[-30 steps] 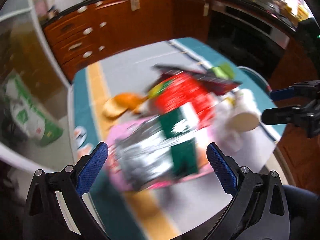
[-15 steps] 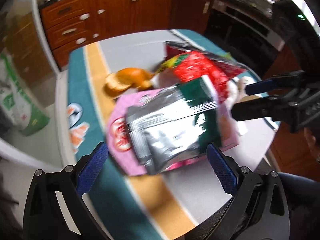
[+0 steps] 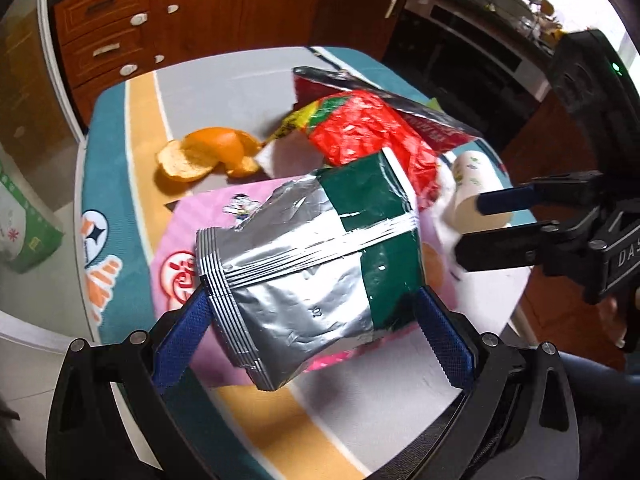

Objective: Collect trash
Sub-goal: 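Grasp the pink snack box with the left tool while the right tool grasps the foil bag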

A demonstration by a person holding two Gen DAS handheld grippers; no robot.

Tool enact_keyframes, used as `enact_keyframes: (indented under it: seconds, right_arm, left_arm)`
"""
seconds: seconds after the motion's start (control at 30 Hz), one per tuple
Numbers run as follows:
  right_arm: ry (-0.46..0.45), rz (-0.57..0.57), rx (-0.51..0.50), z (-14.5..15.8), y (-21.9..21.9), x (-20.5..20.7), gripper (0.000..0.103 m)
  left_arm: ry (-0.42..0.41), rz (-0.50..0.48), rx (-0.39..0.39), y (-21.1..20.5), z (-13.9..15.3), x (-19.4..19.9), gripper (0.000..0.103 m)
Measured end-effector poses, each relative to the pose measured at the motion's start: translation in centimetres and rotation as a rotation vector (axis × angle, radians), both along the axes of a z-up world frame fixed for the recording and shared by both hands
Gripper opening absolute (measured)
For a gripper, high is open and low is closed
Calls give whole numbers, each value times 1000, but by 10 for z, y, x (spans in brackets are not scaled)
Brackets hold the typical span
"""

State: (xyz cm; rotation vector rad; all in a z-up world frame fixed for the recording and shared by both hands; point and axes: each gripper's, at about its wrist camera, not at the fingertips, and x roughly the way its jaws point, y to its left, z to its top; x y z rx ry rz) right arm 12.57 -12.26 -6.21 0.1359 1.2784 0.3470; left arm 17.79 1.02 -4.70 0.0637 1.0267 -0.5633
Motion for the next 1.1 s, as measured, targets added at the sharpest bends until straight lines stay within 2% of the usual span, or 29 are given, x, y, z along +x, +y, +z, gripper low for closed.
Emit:
enact_keyframes:
  seconds: [0.17,0.27,0.47,0.53,0.6,0.63,0.67,0.73,0.87,0.97,1.1]
  right_arm:
    - [-45,55,31,6,21,-4,92]
    - [-44,86,-8,2,37,-2,92]
    - [-56,104,-109,-15,60,-2,92]
    - [-85,119,-132,-19,65,-7,92]
    - [-119,130,-147,-18,66,-13,74]
    - [-133,137,-154,-16,66,-14,53]
    - [-128,141,-133,-15,65,-15,39]
    - [-96,151,-76,-15,60,-14,29]
    - [-106,170,-80,-11,52,-20,26]
    - [-102,145,-98,-12,35,-23,26]
    - [-75,107,-106,-24,18,-25,26]
  left_arm:
    - [-19,-54,-74,-1,3,-15,97]
    - [15,-67,-122,2,-1,-20,96]
    - [46,-67,-140,3,-6,-26,96]
    - [47,-65,-138,4,-5,-28,96]
    - [51,-53,-134,7,-5,-29,95]
    - [48,-41,-129,10,-5,-30,95]
    - [43,-27,-121,13,-4,-30,95]
    - [43,-3,-120,21,-2,-30,95]
    - [13,91,-118,56,5,-29,96]
    - [0,158,-63,80,1,-21,95]
    - [43,172,-29,94,-15,-3,95]
